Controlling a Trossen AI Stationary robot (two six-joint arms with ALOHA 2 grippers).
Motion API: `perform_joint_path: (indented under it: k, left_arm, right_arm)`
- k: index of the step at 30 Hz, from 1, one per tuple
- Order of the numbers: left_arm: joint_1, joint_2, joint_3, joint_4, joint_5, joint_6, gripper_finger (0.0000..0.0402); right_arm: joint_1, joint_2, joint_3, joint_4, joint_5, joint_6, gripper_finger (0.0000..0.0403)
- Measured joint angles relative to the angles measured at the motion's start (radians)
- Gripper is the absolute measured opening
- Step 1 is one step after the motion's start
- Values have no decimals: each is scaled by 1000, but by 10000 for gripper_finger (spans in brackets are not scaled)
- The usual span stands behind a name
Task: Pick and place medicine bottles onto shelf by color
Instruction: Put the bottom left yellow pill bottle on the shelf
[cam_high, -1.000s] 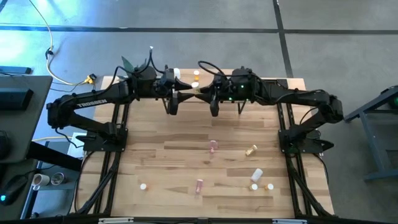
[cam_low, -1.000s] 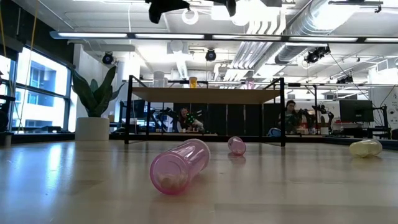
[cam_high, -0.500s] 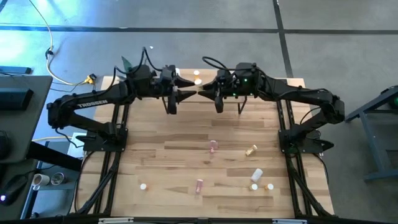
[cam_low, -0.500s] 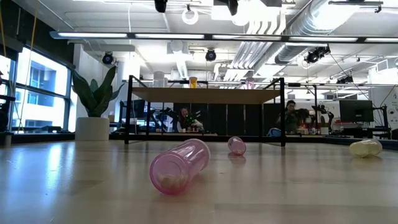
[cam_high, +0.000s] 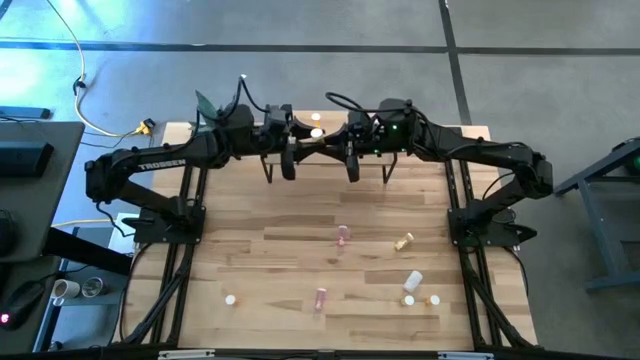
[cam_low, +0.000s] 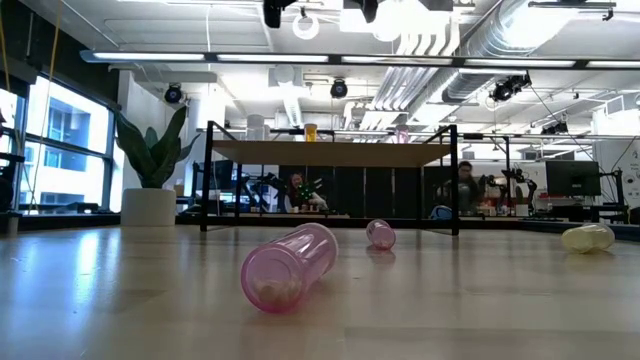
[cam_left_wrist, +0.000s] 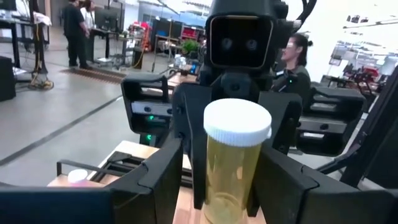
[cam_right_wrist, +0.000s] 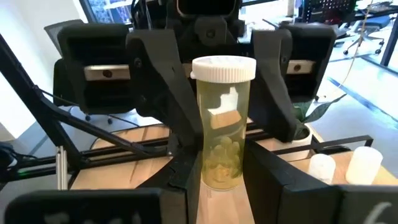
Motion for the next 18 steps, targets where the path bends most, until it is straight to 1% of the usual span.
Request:
perform_joint_path:
  k: [11, 14, 18]
  left_arm:
    - [0, 8, 0, -3, -1, -2, 166]
    - [0, 8, 0, -6, -1, -2, 156]
    - [0, 8, 1, -14, 0, -1, 130]
  right_arm:
    - [-9, 0, 0, -10, 0, -10, 87]
    - [-9, 0, 0, -10, 0, -10, 87]
    - [-9, 0, -1, -11, 1, -9, 87]
